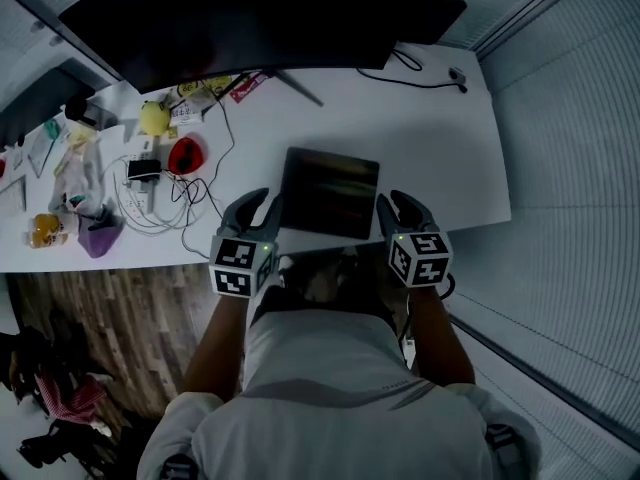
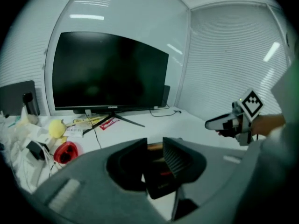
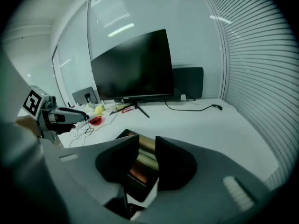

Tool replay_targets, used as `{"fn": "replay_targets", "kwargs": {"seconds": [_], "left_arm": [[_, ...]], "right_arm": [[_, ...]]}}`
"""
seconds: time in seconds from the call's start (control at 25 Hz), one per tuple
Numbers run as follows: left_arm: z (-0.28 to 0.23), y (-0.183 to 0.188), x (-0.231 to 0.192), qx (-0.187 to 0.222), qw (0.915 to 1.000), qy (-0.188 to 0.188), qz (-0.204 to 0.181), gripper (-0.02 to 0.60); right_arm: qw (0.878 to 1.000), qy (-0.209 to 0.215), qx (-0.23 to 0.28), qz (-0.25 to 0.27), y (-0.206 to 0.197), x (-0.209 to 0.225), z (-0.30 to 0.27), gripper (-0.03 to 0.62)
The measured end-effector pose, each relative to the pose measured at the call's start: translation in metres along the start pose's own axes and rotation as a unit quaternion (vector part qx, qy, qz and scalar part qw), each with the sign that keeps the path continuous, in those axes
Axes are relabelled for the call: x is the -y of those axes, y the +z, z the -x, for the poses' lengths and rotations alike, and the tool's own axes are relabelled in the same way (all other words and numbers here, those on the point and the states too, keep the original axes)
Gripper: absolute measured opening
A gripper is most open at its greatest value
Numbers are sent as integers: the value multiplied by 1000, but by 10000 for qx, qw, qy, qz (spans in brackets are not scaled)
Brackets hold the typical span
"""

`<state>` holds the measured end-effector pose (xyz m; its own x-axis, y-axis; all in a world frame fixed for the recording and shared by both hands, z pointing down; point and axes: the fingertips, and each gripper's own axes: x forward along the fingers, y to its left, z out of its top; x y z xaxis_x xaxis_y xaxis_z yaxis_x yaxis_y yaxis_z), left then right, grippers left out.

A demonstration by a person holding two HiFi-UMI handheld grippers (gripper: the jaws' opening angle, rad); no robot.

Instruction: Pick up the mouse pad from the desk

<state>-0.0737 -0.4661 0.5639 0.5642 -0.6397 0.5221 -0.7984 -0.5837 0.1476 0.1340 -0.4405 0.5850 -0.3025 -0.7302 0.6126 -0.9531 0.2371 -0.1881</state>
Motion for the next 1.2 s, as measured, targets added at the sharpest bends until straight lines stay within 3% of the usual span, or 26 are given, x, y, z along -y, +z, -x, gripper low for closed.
{"fn": "replay_targets", "kwargs": {"seconds": [0.16, 0.36, 0.6, 0.68, 0.84, 1.0, 1.2], "left_arm": [[-44, -43, 6, -797, 9966, 55, 208, 178], [-86, -91, 9, -1693, 9850, 23, 338, 256], [-112, -142, 6, -2623, 9642, 136, -376, 319], [-114, -150, 6, -2737, 9607, 131, -452, 325], [-112, -155, 1, -2788, 9600, 138, -222, 330], [-112, -155, -6, -2703, 9624, 270, -31, 391], [-113, -155, -1, -2727, 9619, 207, -72, 372]], "right_arm": [[9978, 68, -654, -4, -35, 21, -39, 177], [9908, 148, -1333, 169, -73, 25, -79, 277], [9788, 285, -2015, 235, -111, 9, -102, 332], [9769, 221, -2105, 293, -118, 7, -104, 345], [9771, 2, -2083, 445, -121, 4, -108, 350], [9764, -126, -2133, 301, -124, 7, -106, 356], [9754, -233, -2185, 176, -126, 9, -105, 359]]}}
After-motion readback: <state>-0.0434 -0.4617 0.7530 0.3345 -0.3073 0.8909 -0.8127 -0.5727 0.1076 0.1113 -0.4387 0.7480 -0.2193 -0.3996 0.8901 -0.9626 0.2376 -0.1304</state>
